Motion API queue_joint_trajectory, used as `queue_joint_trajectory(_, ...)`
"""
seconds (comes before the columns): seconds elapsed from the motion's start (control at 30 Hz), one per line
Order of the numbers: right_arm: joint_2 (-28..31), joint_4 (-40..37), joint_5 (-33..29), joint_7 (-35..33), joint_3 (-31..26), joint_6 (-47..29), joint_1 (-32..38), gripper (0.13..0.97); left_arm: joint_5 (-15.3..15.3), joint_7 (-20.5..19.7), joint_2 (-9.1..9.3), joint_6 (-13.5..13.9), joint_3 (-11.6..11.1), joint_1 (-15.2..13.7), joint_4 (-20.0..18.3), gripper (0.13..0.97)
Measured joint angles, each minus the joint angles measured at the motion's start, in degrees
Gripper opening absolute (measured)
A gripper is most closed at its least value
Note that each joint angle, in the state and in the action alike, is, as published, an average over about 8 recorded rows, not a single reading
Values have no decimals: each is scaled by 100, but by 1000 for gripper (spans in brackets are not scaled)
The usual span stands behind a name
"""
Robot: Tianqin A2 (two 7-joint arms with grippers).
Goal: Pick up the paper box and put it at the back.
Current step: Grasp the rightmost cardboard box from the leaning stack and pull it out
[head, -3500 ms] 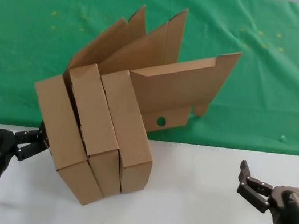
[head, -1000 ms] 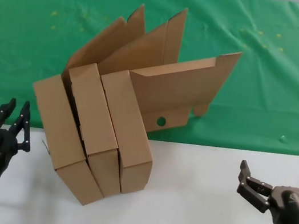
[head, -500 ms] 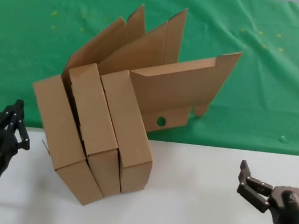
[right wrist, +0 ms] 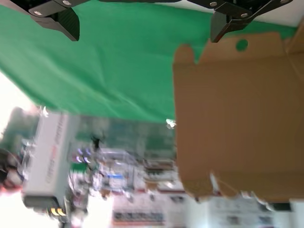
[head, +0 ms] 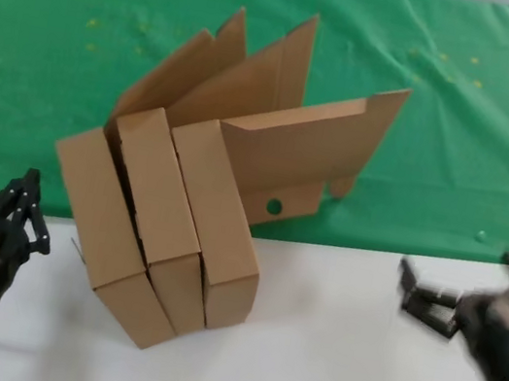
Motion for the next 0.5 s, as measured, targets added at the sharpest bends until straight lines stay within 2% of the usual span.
queue_joint_trajectory(0.13,87,-483,246,-565,261,-784,572,966,0,0,0,0,0,0,0,145)
queue_joint_trajectory(0.3,347,-1480,818,-1259,360,-1948,1506,966,0,0,0,0,0,0,0,145)
queue_joint_trajectory(0.4,673,-2203,1405,-1626,66,-2722,2116,966,0,0,0,0,0,0,0,154)
queue_joint_trajectory(0.5,1075,-2946,2115,-1899,-512,-3495,2725,966,0,0,0,0,0,0,0,166)
